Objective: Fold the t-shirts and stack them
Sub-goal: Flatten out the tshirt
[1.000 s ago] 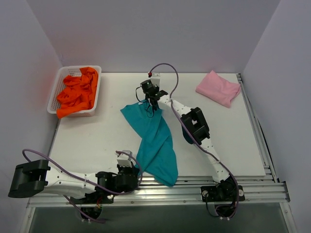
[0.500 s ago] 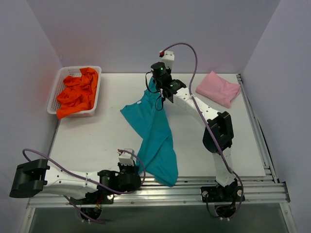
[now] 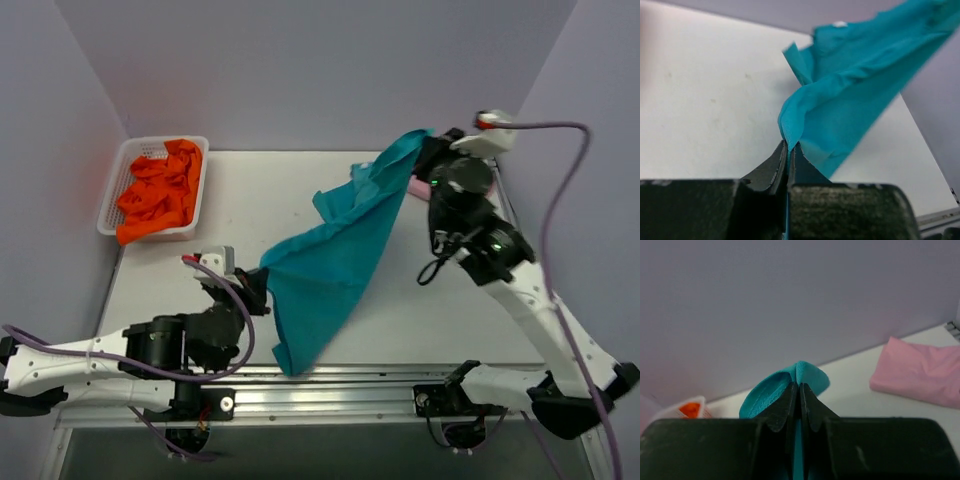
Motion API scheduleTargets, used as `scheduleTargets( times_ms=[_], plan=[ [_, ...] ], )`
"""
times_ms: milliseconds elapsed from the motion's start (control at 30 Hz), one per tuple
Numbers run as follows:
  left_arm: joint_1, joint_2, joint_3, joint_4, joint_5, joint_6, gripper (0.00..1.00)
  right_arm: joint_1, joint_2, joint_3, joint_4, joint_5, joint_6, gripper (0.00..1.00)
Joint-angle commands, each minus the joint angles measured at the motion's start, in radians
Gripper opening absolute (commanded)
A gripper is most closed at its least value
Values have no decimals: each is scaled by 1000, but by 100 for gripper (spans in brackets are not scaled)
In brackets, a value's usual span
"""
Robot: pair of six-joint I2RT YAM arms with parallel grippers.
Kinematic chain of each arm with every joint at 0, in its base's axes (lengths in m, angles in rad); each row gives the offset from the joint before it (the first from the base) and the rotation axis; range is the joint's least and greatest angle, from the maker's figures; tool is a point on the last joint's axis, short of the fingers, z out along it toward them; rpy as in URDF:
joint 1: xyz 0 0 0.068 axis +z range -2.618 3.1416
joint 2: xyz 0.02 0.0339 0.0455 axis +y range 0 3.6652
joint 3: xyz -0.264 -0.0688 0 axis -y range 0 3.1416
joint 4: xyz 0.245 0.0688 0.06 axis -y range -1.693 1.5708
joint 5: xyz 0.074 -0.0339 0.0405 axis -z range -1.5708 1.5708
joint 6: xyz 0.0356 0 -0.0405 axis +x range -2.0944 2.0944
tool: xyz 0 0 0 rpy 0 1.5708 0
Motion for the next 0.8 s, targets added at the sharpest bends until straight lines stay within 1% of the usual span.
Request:
scheduleTargets(
  times_ms=[0, 33, 67, 100, 133, 167, 200, 233, 300, 333, 367, 400, 433, 467, 533, 567, 600, 667, 700, 733, 767],
  plan=[
    [3, -25, 118, 219, -115, 455, 2, -3, -227, -9, 28, 57, -22, 0],
    [3, -24, 136, 285, -115, 536, 2, -3, -304, -7, 28, 56, -29, 0],
    [5, -21, 156, 360, -123, 707, 2, -3, -340, -9, 39, 36, -35, 0],
    [-3, -9, 219, 443, -108, 779, 2, -3, -379, -13, 47, 13, -40, 0],
    [-8, -1, 265, 441, -87, 811, 2, -3, -443, -16, 66, -13, -45, 0],
    [-12, 8, 311, 430, -74, 856, 2, -4, -468, -16, 68, -71, -49, 0],
    [-24, 27, 356, 415, -45, 879, 2, -4, -492, -7, 64, -94, -52, 0],
    [-31, 36, 436, 407, -27, 897, 2, -4, -527, -1, 58, -113, -54, 0],
    [-46, 65, 503, 421, 7, 960, 2, -6, -554, 8, 45, -150, -58, 0],
    [-58, 74, 529, 437, 53, 989, 2, -6, -566, 19, 45, -157, -68, 0],
    [-64, 88, 578, 453, 68, 1058, 2, -6, -568, 26, 47, -162, -75, 0],
    [-71, 118, 607, 515, 70, 1103, 2, -6, -566, 37, 47, -164, -84, 0],
    [-87, 135, 636, 530, 73, 1138, 2, -7, -549, 62, 48, -158, -94, 0],
    [-95, 151, 691, 543, 75, 1220, 2, -6, -536, 79, 50, -153, -113, 0],
    [-97, 194, 713, 681, 55, 1342, 2, -6, -467, 123, 51, -116, -137, 0],
    [-97, 208, 706, 760, 46, 1488, 2, -6, -441, 138, 54, -102, -159, 0],
    [-94, 231, 695, 933, 38, 1569, 2, -6, -408, 154, 57, -92, -172, 0],
    [-66, 251, 674, 1072, 24, 1711, 2, -6, -318, 178, 68, -40, -192, 0],
    [-45, 260, 664, 1097, 21, 1707, 2, -6, -287, 180, 77, -26, -206, 0],
    [-14, 258, 657, 1071, 27, 1680, 2, -6, -228, 181, 86, -13, -209, 0],
    [74, 246, 649, 1006, 62, 1526, 2, -6, -200, 181, 88, 23, -209, 0]
  ],
)
